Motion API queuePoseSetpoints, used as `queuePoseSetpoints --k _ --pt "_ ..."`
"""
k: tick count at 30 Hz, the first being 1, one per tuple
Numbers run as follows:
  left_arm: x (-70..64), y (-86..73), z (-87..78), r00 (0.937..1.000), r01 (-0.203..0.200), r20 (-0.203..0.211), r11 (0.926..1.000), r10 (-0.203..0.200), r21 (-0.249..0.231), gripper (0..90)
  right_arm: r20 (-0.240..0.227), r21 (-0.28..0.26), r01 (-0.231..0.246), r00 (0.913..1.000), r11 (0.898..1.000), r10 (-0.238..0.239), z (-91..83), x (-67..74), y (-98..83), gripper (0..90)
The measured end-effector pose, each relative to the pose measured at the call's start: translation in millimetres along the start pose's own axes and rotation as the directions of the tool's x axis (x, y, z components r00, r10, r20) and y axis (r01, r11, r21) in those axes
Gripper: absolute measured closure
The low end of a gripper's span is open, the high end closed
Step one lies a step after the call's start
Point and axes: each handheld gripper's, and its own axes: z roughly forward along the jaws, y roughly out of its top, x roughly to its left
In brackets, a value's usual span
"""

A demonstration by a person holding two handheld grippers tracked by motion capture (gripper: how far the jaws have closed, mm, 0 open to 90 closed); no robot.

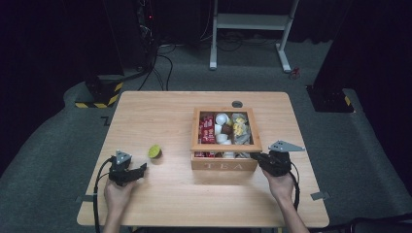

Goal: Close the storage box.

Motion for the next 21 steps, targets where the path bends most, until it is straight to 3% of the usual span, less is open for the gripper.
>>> queuePoseSetpoints --k 21 --pt "-0.4 -0.2 -0.1 1.0000 0.001 0.002 1.0000 -0.001 0.000 28.2 -0.015 0.005 -0.033 0.9993 0.999 0.033 -2.3 1.5 -18.5 89.8"
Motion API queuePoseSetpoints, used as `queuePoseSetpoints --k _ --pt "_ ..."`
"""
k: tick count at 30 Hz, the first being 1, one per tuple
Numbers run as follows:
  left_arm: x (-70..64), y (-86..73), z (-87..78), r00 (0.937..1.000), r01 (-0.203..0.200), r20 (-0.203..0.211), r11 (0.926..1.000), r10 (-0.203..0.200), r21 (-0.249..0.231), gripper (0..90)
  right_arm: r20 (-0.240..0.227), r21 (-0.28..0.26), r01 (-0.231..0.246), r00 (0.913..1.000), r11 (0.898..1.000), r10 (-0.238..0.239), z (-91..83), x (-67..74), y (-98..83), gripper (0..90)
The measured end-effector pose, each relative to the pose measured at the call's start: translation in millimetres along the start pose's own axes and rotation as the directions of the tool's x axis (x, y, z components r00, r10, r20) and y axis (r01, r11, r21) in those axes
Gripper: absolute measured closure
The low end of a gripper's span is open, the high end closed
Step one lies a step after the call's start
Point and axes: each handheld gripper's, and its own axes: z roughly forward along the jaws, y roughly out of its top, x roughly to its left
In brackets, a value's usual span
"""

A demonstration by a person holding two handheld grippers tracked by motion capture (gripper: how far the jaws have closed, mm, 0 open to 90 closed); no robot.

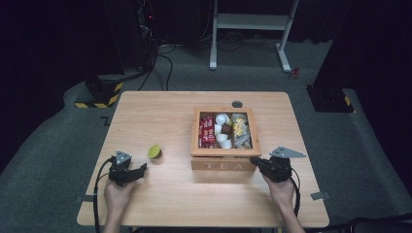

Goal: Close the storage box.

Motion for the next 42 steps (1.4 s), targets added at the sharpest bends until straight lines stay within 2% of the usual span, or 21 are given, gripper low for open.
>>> queuePoseSetpoints --k 20,32,42 --pt "0.0 0.0 0.0 1.0000 0.000 0.000 1.0000 0.000 0.000 28.2 -0.013 0.040 0.004 0.9999 0.999 -0.003 2.2 2.2 -14.7 88.1" --pt "-0.1 0.0 0.1 1.0000 -0.001 -0.001 1.0000 0.001 0.000 28.1 0.006 -0.006 -0.008 0.9999 1.000 0.008 -14.2 0.3 -17.1 83.9" --pt "-0.1 0.0 0.1 1.0000 -0.001 -0.001 1.0000 0.001 0.000 28.1 0.044 -0.063 -0.028 0.9986 0.998 0.031 -32.6 -10.7 -9.7 77.7"
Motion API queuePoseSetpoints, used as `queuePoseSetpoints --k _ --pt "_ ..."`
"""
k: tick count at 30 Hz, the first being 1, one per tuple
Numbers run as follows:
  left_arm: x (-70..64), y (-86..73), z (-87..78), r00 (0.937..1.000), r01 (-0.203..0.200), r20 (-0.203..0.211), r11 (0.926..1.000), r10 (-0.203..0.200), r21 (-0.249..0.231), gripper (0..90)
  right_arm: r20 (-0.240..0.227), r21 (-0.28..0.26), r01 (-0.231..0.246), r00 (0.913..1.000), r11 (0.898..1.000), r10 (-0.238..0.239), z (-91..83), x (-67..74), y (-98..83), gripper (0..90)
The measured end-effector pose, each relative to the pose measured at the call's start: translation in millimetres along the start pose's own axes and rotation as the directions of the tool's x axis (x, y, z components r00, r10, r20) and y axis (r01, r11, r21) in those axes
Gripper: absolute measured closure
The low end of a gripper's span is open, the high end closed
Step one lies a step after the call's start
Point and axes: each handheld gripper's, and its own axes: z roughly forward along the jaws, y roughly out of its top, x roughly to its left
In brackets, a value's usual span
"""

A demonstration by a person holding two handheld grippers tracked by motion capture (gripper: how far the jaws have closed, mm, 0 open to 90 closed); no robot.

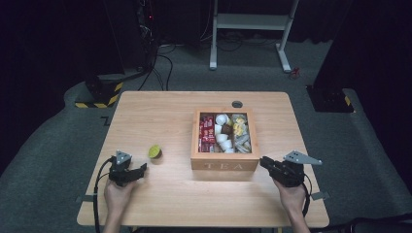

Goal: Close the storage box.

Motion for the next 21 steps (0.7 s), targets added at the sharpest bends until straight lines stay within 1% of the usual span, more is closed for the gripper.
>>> queuePoseSetpoints --k 4,12,15,21 --pt "0.0 0.0 0.0 1.0000 0.000 0.000 1.0000 0.000 0.000 28.1 0.009 -0.013 -0.004 1.0000 1.000 0.004 -3.4 -4.0 2.1 75.9" --pt "-0.1 0.0 0.0 1.0000 0.001 -0.001 1.0000 -0.001 0.000 28.1 0.031 -0.034 -0.025 0.9992 0.999 0.026 -9.0 -12.4 4.6 71.2" --pt "-0.2 0.0 0.0 1.0000 0.001 -0.001 1.0000 -0.001 0.000 28.1 0.043 -0.043 -0.024 0.9987 0.999 0.026 -11.3 -15.3 5.5 69.4" --pt "-0.1 0.1 0.0 1.0000 0.001 0.000 1.0000 -0.001 0.001 28.1 0.061 -0.057 -0.041 0.9972 0.997 0.045 -15.1 -21.9 5.9 66.9"
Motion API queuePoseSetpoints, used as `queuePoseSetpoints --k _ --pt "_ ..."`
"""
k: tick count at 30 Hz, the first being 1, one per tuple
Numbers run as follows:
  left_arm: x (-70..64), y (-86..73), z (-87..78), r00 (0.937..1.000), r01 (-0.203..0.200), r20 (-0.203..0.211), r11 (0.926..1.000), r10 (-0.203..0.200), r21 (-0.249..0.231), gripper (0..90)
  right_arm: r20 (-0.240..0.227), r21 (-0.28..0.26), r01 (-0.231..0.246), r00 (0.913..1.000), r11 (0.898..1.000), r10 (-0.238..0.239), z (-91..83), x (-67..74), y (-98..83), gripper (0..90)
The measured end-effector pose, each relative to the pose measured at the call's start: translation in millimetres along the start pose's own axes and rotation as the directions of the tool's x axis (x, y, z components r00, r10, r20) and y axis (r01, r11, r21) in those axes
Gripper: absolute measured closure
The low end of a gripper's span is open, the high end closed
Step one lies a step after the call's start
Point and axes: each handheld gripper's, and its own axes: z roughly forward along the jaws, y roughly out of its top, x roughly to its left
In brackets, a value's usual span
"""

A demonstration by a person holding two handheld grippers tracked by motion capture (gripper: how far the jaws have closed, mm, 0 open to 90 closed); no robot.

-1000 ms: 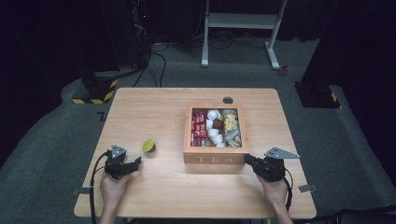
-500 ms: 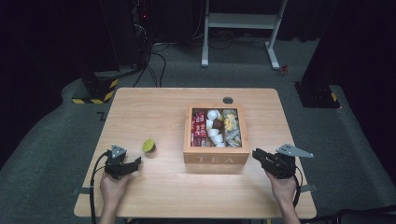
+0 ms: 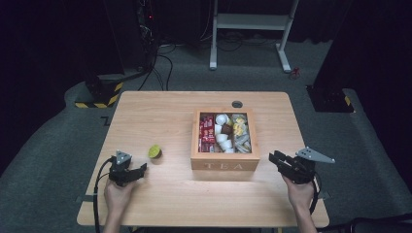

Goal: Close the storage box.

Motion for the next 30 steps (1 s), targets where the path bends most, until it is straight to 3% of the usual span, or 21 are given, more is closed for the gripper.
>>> queuePoseSetpoints --k 17,22,30 --pt "0.0 0.0 0.0 1.0000 0.000 -0.001 1.0000 0.000 -0.001 28.1 0.091 0.020 -0.073 0.9934 0.997 0.071 5.4 -28.6 -10.7 59.4" --pt "0.0 0.0 0.0 1.0000 0.000 -0.001 1.0000 0.000 -0.001 28.1 0.166 0.062 -0.056 0.9851 0.997 0.045 13.6 -32.6 -15.7 55.3" --pt "0.0 0.0 0.0 1.0000 0.000 -0.001 1.0000 0.000 -0.001 28.1 0.223 0.117 -0.042 0.9746 0.992 0.015 26.6 -36.1 -22.3 52.9"
